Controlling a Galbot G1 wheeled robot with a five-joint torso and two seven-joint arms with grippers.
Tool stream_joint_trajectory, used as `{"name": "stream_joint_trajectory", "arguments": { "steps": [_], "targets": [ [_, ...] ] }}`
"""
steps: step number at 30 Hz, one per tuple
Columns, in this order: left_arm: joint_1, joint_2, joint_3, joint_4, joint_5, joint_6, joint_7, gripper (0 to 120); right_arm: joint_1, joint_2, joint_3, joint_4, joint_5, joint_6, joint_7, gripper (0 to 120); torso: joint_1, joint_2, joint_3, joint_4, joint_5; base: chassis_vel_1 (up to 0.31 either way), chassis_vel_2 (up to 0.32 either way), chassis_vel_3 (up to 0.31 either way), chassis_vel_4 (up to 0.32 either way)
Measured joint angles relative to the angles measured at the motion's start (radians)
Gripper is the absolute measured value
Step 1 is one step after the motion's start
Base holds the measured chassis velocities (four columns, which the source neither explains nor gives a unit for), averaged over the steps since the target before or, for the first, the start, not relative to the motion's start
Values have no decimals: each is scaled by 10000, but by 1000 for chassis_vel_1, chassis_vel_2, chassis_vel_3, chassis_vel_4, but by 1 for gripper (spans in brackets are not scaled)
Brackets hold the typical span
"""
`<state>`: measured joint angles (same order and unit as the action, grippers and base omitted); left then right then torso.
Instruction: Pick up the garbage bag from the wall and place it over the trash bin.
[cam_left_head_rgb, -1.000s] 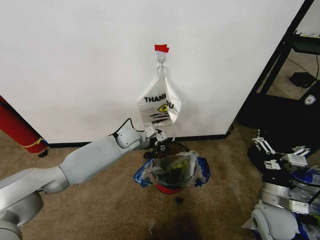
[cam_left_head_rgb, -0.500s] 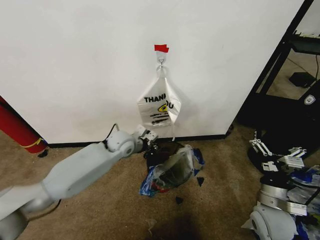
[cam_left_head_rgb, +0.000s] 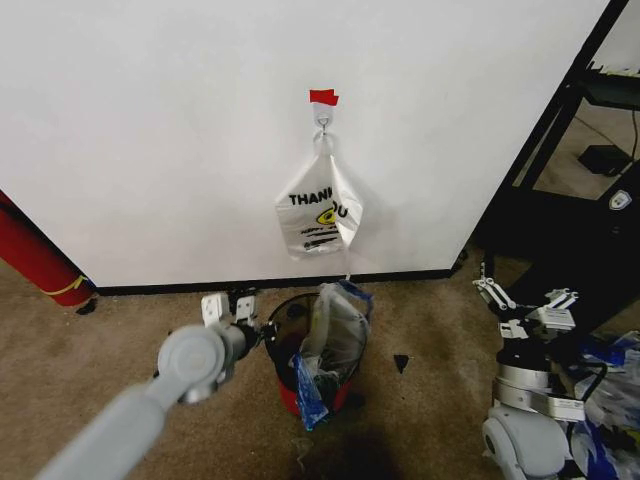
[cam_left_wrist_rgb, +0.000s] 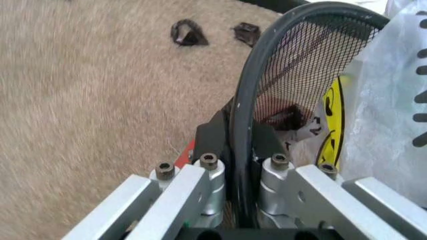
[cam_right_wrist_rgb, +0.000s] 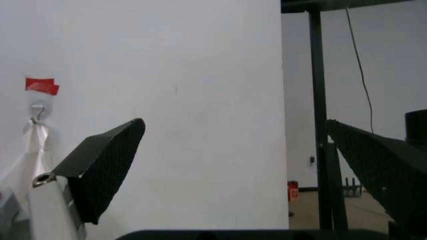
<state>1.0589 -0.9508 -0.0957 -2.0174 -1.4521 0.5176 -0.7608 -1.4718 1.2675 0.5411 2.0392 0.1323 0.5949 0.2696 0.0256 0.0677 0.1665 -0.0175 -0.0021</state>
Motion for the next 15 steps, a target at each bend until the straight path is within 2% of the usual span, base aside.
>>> {"name": "stream_joint_trajectory", "arguments": {
  "steps": [5, 6, 12, 15],
  "targets": [
    [858, -1186, -68, 14, 1322, -945, 370, 3, 11, 44, -69, 5, -198, -66, -44, 100, 0, 0, 0, -2, 0, 0, 0, 0, 0],
    [858, -1186, -68, 14, 1322, -945, 370, 3, 11, 44, -69, 5, -198, -66, -44, 100, 0, 0, 0, -2, 0, 0, 0, 0, 0],
    [1803, -2221, 172, -70, 3756, -2149, 1679, 3, -135, 59, -47, 40, -324, -68, -47, 100, 0, 0, 1, 2, 4, 0, 0, 0, 0],
    [1978, -2539, 313, 113, 4494, -2340, 1814, 3, -175, 62, -41, 36, -346, -54, -47, 100, 0, 0, 0, -1, 3, 0, 0, 0, 0]
  ]
}}
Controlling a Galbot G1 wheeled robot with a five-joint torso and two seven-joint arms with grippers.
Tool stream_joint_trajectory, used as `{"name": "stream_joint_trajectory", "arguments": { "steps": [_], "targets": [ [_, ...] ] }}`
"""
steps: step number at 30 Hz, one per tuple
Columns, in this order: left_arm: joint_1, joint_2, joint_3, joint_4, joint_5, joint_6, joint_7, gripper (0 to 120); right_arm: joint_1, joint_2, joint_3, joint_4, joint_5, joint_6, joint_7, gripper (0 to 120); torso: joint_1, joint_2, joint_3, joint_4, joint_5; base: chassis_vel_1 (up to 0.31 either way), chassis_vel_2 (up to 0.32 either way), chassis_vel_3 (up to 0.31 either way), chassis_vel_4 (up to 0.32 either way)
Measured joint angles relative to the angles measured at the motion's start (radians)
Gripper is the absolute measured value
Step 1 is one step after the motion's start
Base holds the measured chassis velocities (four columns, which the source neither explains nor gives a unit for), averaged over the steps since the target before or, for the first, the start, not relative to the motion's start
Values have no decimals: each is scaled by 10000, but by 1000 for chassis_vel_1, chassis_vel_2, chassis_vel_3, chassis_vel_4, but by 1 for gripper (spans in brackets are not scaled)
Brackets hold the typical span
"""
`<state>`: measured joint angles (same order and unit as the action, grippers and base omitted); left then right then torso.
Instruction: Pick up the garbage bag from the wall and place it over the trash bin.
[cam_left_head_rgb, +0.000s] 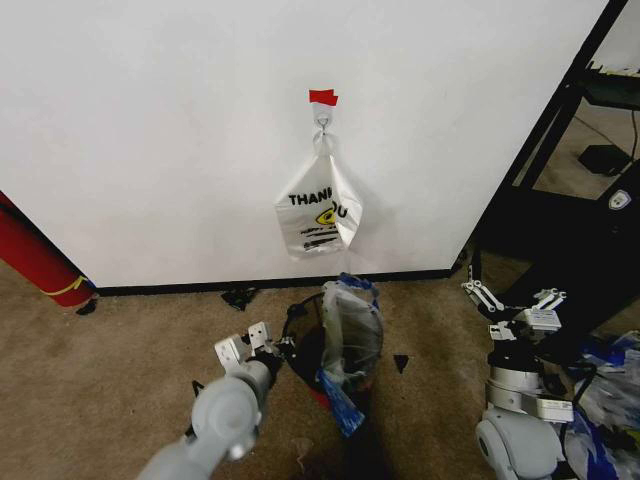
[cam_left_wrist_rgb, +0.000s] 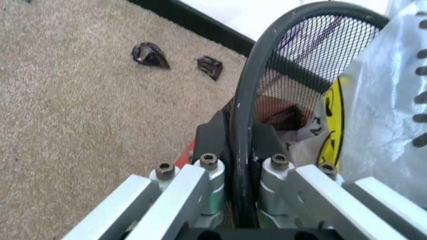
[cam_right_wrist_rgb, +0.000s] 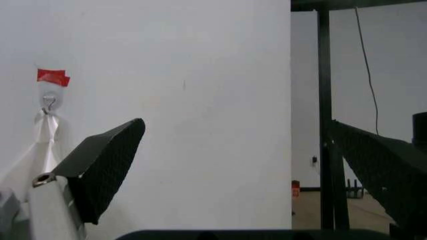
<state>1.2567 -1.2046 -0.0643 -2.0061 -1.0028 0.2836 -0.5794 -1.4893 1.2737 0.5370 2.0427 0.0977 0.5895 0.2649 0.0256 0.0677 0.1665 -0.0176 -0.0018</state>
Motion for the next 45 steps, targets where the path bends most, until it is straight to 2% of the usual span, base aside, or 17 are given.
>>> {"name": "stream_joint_trajectory", "arguments": {
  "steps": [4, 12, 14, 25, 29, 30, 33, 36, 42, 45],
  "targets": [
    [69, -206, 239, 226, 759, 34, -68, 3, -15, -24, 0, -4, -5, 4, -3, 100, 0, 0, 1, 1, 0, 0, 0, 0, 0],
    [-44, -9, 348, 125, 873, 274, -250, 3, 31, 94, -126, -54, -25, -6, -79, 100, 1, 0, 1, 1, 0, 0, 0, 0, 0],
    [-42, -7, 342, 74, 878, 274, -251, 6, 43, 116, -145, -65, -38, -10, -94, 100, 0, 0, 1, 1, -1, 0, 0, 0, 0],
    [178, 101, 262, -700, 1371, 139, -189, 48, 25, 179, -180, -171, -81, 4, -117, 100, 1, -2, 1, 1, -1, 0, 0, 0, 0],
    [131, 355, -19, -1112, 2374, -664, 874, 64, 17, 204, -182, -265, -90, 44, -127, 100, 1, -2, 1, 1, -3, 0, 0, 0, 0],
    [131, 355, -19, -1112, 2374, -664, 874, 64, 17, 204, -182, -265, -90, 44, -127, 100, 1, -2, 1, 1, -3, 0, 0, 0, 0],
    [152, 831, -77, -1528, 3350, -1424, 2657, 76, 56, 198, -158, -620, -83, 127, -174, 100, 1, -1, 0, 1, -1, 0, 0, 0, 0],
    [70, 1108, 150, -1460, 4287, -1800, 4464, 89, 139, 167, -107, -1121, -102, 216, -272, 100, 1, -2, 1, 0, 0, 0, 0, 0, 0],
    [-69, 1165, 812, -980, 5458, -1593, 5043, 100, 173, 232, -79, -1454, -144, 236, -289, 100, 1, -2, 1, 1, -3, 0, 0, 0, 0],
    [-376, 1211, 1084, -765, 5816, -889, 4972, 100, 126, 308, -94, -1922, -349, 384, -293, 100, 1, -2, 1, 2, -2, 0, 0, 0, 0]
  ]
}}
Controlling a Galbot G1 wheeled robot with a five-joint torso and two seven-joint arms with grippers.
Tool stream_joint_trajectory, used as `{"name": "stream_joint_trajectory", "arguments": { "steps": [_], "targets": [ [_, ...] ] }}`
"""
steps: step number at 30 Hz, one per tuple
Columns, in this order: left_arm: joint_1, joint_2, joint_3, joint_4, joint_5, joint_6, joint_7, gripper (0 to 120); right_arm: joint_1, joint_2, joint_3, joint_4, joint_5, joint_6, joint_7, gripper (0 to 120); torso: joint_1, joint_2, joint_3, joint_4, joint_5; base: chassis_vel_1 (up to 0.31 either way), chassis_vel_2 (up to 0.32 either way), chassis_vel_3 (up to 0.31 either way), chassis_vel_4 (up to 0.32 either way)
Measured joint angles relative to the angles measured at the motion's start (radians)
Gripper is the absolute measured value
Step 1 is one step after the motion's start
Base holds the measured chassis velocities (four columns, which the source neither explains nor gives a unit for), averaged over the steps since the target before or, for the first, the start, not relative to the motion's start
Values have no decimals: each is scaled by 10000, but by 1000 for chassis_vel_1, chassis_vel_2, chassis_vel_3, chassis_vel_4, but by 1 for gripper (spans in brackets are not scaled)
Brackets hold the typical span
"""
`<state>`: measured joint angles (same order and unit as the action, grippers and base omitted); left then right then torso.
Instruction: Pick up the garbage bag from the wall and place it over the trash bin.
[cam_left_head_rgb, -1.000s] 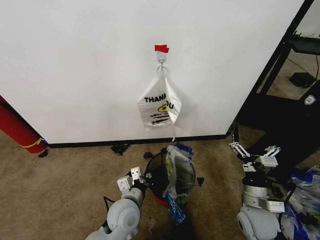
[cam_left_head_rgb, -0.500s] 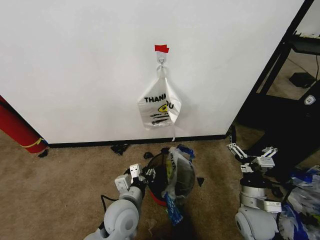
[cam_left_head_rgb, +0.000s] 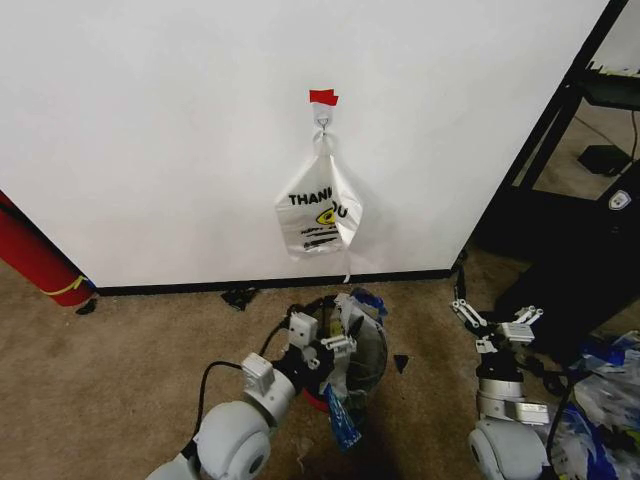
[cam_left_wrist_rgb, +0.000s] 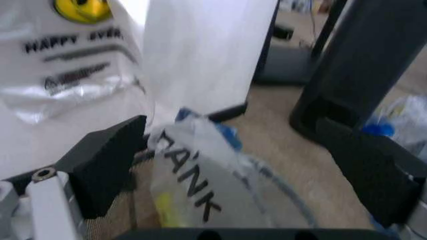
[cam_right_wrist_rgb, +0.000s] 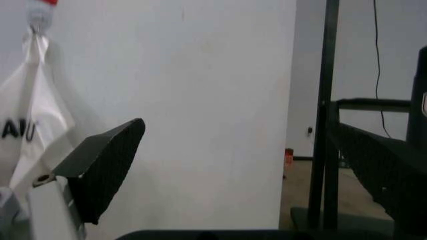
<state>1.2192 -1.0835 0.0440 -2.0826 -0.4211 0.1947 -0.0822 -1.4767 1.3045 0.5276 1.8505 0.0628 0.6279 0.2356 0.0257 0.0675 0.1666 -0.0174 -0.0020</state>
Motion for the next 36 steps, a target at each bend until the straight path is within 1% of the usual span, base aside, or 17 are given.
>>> {"name": "stream_joint_trajectory", "arguments": {
  "steps": [1, 4, 5, 6, 8, 9, 11, 12, 14, 16, 17, 19, 21, 26, 27, 29, 36],
  "targets": [
    [0, 0, 0, 0, 0, 0, 0, 100, 0, 0, 0, 0, 0, 0, 0, 100, 0, 0, 0, 0, 0, 0, 0, 0, 0],
    [-396, 63, 270, 103, -12, 672, -447, 92, -121, 103, -59, -373, -238, 239, -8, 100, 0, 0, 0, -3, 1, 0, 0, 0, 0],
    [-550, 70, 382, 143, -69, 974, -730, 87, -175, 139, -91, -472, -313, 314, -10, 100, 0, 0, 0, -2, 1, 0, 0, 0, 0],
    [-550, 70, 382, 143, -69, 974, -730, 87, -175, 139, -91, -472, -313, 314, -10, 100, 0, 0, 0, -2, 1, 0, 0, 0, 0],
    [-864, 53, 599, 234, -351, 1575, -1433, 76, -269, 208, -157, -625, -418, 455, -10, 100, 0, 0, 0, -4, 1, 0, 0, 0, 0],
    [-913, 42, 643, 254, -425, 1685, -1569, 74, -286, 222, -170, -656, -438, 487, -10, 100, 0, 0, 0, -4, 1, 0, 0, 0, 0],
    [-1093, -38, 802, 318, -779, 2083, -2053, 64, -307, 254, -192, -726, -482, 566, -9, 100, 0, 0, 0, -2, 0, 0, 0, 0, 0],
    [-1093, -38, 802, 318, -779, 2083, -2053, 64, -307, 254, -192, -726, -482, 566, -9, 100, 0, 0, 0, -2, 0, 0, 0, 0, 0],
    [-1185, -103, 866, 334, -1087, 2238, -2301, 55, -302, 260, -205, -757, -495, 603, -7, 100, 0, 0, 0, -2, 1, 0, 0, 0, 0],
    [-1220, -161, 901, 335, -1458, 2312, -2462, 49, -259, 278, -218, -792, -524, 614, -7, 100, 0, 0, 0, -1, -1, 0, 0, 0, 0],
    [-1222, -162, 901, 335, -1560, 2317, -2487, 42, -229, 315, -231, -827, -578, 615, -7, 100, 0, 0, 0, 0, 1, 0, 0, 0, 0],
    [-1223, -161, 900, 333, -1593, 2316, -2490, 39, -213, 344, -246, -858, -620, 615, -6, 100, 0, 0, 0, 0, 0, 0, 0, 0, 0],
    [-1225, -160, 868, 308, -1617, 2297, -2486, 30, -172, 418, -292, -976, -729, 622, -6, 100, 0, 0, 0, -1, 0, 0, 0, 0, 0],
    [-1179, -136, 741, 312, -1430, 2237, -2454, 10, -76, 520, -384, -1245, -856, 664, -38, 100, 0, 0, 0, -1, 0, 0, 0, 0, 0],
    [-1179, -136, 741, 312, -1430, 2237, -2454, 10, -76, 520, -384, -1245, -856, 664, -38, 100, 0, 0, 0, -1, 0, 0, 0, 0, 0],
    [-1111, -116, 604, 402, -1154, 2188, -2411, 0, -39, 545, -426, -1314, -856, 666, -102, 100, 0, 0, 0, -1, 0, 0, 0, 0, 0],
    [-894, 31, 9, 834, -848, 1727, -2137, 0, 18, 444, -511, -1359, -400, 530, -513, 100, 0, 0, 0, -1, 0, 0, 0, 0, 0]
  ]
}}
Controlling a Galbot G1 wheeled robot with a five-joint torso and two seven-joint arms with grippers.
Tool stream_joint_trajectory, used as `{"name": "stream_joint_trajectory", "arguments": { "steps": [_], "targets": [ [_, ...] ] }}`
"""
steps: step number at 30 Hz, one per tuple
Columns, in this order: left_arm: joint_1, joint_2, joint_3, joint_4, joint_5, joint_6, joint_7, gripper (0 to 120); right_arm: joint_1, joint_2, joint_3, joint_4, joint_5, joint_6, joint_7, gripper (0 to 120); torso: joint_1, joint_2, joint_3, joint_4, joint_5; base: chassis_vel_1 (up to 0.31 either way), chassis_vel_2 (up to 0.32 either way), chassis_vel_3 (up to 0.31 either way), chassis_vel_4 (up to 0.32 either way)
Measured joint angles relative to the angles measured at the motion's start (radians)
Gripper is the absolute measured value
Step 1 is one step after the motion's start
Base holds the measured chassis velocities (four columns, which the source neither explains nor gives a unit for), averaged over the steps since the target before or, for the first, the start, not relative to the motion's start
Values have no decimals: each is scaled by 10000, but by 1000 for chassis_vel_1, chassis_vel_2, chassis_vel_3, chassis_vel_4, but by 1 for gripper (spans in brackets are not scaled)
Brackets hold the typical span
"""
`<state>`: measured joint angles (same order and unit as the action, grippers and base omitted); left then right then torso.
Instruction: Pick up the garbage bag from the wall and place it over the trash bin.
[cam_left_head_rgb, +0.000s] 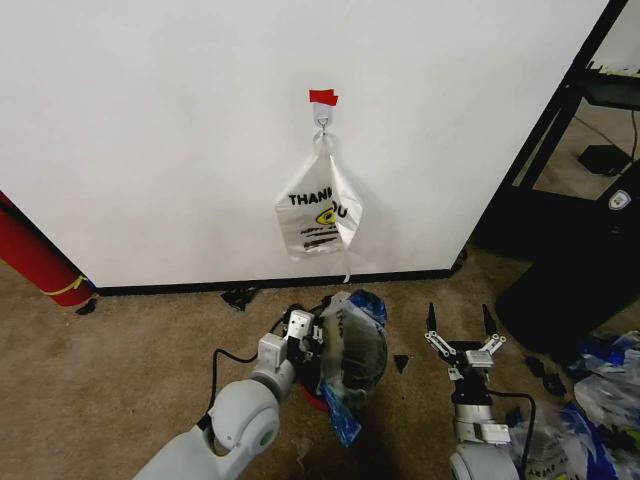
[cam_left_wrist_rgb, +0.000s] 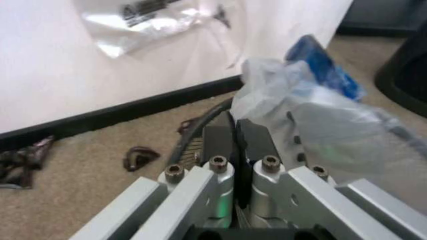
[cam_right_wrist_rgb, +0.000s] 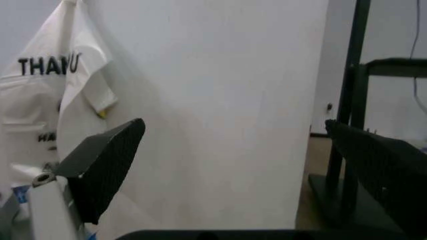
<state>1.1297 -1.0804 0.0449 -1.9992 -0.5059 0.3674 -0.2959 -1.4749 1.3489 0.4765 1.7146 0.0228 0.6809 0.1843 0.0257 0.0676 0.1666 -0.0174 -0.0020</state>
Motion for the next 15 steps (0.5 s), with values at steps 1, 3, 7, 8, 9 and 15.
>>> {"name": "stream_joint_trajectory", "arguments": {
  "steps": [1, 3, 7, 8, 9, 15],
  "targets": [
    [16, 13, -44, 61, 44, -61, 29, 0, 2, -43, -43, 0, 188, -65, -115, 100, 0, 0, 0, 0, 0, 0, 0, 0, 0],
    [58, 22, -139, 198, 190, -226, 106, 0, 7, -212, -268, 6, 761, -281, -407, 100, 0, 0, 0, -1, -1, 0, 0, 0, 0],
    [110, 47, -242, 325, 407, -418, 191, 0, -30, -589, -713, 135, 1842, -639, -1252, 100, 0, 0, 0, 0, 0, 0, 0, 0, 0],
    [129, 66, -270, 347, 459, -463, 207, 0, -56, -771, -898, 205, 2227, -787, -1598, 100, 0, 0, 0, 0, -1, 0, 0, 0, 0],
    [149, 86, -291, 356, 487, -494, 216, 0, -70, -928, -1060, 274, 2574, -927, -1912, 100, 0, 0, 0, -1, -1, 0, 0, 0, 0],
    [251, 174, -337, 403, 676, -649, 330, 0, 42, -2048, -1991, 965, 4614, -3116, -3216, 100, 0, 0, 0, 1, 1, 0, 0, 0, 0]
  ]
}}
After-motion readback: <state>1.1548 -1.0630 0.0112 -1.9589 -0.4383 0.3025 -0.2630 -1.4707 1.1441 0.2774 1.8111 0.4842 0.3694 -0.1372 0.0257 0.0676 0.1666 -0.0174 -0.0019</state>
